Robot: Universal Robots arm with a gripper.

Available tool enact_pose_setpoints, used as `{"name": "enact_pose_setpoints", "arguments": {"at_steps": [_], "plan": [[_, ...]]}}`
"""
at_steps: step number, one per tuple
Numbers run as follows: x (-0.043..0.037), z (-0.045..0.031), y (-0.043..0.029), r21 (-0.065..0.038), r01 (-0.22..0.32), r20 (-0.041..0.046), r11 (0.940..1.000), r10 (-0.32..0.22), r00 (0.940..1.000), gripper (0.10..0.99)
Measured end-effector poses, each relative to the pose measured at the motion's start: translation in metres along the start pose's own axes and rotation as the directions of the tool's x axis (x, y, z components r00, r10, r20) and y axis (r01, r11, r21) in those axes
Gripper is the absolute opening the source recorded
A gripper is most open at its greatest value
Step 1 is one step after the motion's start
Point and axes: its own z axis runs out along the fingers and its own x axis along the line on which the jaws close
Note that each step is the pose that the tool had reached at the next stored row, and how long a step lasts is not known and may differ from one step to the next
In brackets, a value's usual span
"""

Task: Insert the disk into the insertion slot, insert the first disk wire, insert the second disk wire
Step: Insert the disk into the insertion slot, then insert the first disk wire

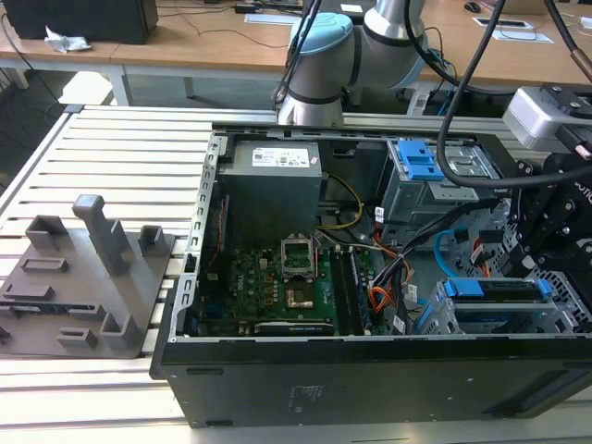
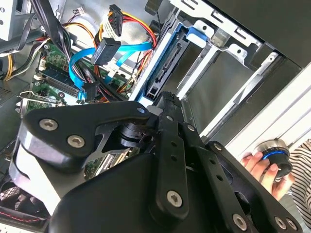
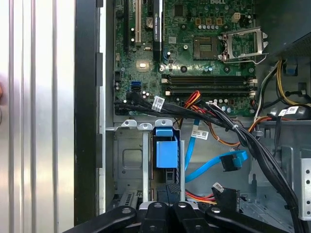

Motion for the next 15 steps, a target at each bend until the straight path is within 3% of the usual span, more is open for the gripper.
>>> {"name": "enact_pose_setpoints", "arguments": {"at_steps": [13,15], "plan": [[0.0000,0.0004,0.0000,0.000,0.000,0.0001,1.0000,0.000,1.0000,0.106],[0.0000,0.0004,0.0000,0.000,0.000,0.0000,1.0000,0.000,1.0000,0.169]]}}
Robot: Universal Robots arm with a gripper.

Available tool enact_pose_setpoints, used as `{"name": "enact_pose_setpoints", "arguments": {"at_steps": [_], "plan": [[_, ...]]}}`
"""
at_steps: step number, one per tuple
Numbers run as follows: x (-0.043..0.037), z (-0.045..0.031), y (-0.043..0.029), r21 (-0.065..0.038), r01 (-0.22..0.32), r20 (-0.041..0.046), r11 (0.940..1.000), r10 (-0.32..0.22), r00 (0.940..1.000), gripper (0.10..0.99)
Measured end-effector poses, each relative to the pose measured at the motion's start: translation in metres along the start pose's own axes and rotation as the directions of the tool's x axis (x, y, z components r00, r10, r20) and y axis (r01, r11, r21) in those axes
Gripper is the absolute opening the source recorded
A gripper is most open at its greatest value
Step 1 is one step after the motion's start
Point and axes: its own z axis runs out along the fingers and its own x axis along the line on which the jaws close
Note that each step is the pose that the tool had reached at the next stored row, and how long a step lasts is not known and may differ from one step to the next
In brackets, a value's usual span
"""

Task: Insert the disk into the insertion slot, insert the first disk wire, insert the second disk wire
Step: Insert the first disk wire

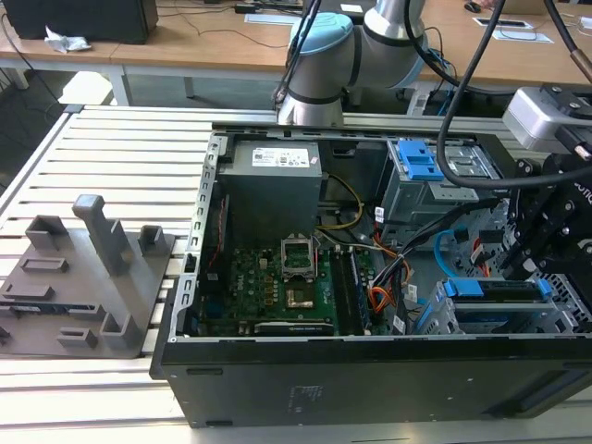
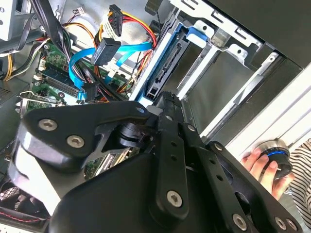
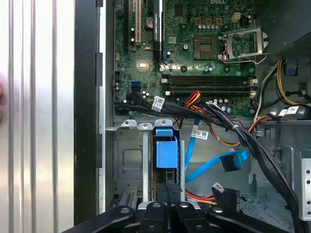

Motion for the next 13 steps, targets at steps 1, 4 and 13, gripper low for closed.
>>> {"name": "enact_pose_setpoints", "arguments": {"at_steps": [1,4,13], "plan": [[0.0000,0.0000,0.0000,0.000,0.000,0.0000,1.0000,0.000,1.0000,0.235],[-0.0003,0.0003,0.0000,0.000,0.000,0.0004,1.0000,0.000,1.0000,0.361],[-0.0123,0.0006,0.0076,0.000,0.000,0.0000,1.0000,0.000,1.0000,0.361]]}}
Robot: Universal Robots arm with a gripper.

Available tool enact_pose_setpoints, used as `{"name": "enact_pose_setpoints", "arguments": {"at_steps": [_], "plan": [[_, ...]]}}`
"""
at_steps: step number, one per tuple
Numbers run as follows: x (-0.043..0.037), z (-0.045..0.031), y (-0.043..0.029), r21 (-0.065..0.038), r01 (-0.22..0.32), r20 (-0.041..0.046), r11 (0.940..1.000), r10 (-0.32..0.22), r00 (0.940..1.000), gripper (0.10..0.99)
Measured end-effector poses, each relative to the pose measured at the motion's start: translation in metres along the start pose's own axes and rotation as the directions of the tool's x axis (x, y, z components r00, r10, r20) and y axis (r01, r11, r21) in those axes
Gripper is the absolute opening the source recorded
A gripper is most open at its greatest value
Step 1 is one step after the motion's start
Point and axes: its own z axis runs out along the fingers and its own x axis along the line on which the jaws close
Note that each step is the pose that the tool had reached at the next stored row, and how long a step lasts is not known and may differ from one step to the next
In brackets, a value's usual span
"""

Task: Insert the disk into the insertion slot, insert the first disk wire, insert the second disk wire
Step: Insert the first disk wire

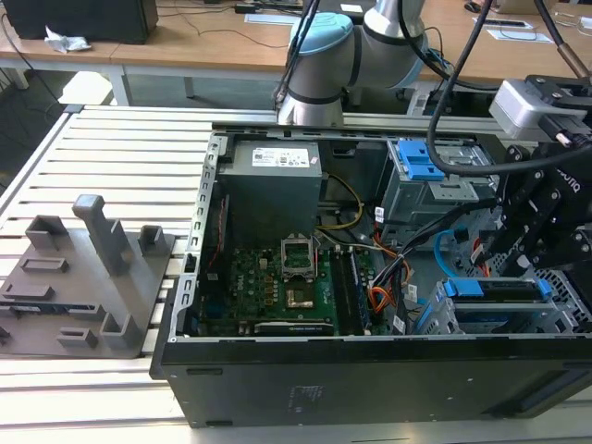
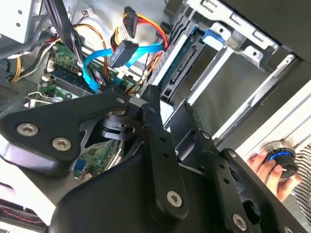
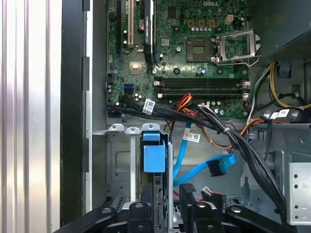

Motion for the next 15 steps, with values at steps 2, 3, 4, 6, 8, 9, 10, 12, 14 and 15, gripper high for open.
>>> {"name": "enact_pose_setpoints", "arguments": {"at_steps": [2,3,4,6,8,9,10,12,14,15], "plan": [[0.0000,0.0003,0.0046,0.000,0.000,0.0001,1.0000,0.000,1.0000,0.361],[0.0001,0.0004,0.0074,0.000,0.000,-0.0001,1.0000,0.000,1.0000,0.361],[-0.0002,0.0006,0.0102,0.000,0.000,0.0001,1.0000,0.000,1.0000,0.361],[-0.0074,0.0005,0.0115,0.000,0.000,0.0000,1.0000,0.000,1.0000,0.361],[-0.0127,0.0005,0.0117,0.000,0.000,0.0000,1.0000,0.000,1.0000,0.361],[-0.0156,0.0005,0.0118,0.000,0.000,0.0001,1.0000,0.000,1.0000,0.361],[-0.0184,0.0005,0.0119,0.000,0.000,0.0001,1.0000,0.000,1.0000,0.361],[-0.0267,0.0005,0.0120,0.000,0.000,0.0000,1.0000,0.000,1.0000,0.361],[-0.0344,0.0004,0.0122,0.000,0.000,0.0000,1.0000,0.000,1.0000,0.361],[-0.0360,0.0004,0.0122,0.000,0.000,0.0000,1.0000,0.000,1.0000,0.361]]}}
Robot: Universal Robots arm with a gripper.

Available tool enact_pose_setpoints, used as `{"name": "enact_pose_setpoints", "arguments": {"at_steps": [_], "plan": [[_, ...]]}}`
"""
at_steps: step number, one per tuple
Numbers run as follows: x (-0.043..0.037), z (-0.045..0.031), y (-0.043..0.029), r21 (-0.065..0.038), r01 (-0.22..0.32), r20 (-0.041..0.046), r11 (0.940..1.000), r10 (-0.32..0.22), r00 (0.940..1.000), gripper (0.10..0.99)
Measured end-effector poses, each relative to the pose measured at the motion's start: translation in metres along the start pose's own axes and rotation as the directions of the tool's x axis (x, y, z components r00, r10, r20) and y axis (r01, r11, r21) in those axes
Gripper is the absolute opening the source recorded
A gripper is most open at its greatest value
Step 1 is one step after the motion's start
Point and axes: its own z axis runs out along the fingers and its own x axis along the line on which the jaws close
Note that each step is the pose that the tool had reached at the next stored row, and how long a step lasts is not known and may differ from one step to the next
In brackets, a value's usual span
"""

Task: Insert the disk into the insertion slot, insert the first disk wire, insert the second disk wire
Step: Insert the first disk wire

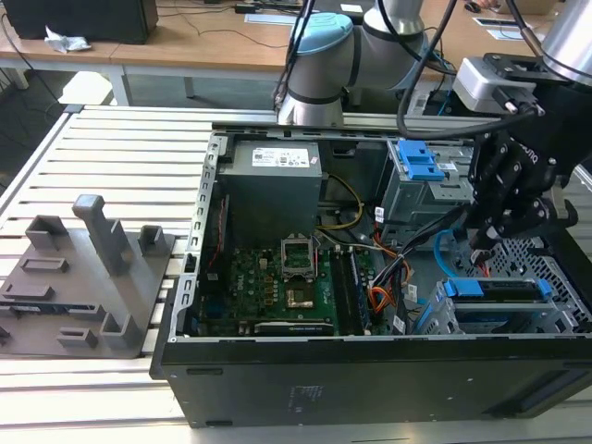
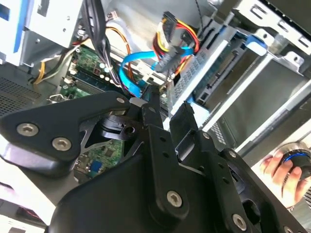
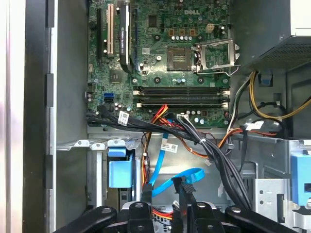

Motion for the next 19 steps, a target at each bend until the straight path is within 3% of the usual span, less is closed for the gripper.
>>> {"name": "enact_pose_setpoints", "arguments": {"at_steps": [8,15,19], "plan": [[-0.0076,0.0012,-0.0070,0.000,0.000,-0.0001,1.0000,0.000,1.0000,0.361],[-0.0110,0.0014,-0.0243,-0.002,0.000,0.0000,1.0000,0.000,1.0000,0.361],[-0.0124,0.0064,-0.0285,-0.005,-0.002,-0.0003,1.0000,0.002,1.0000,0.361]]}}
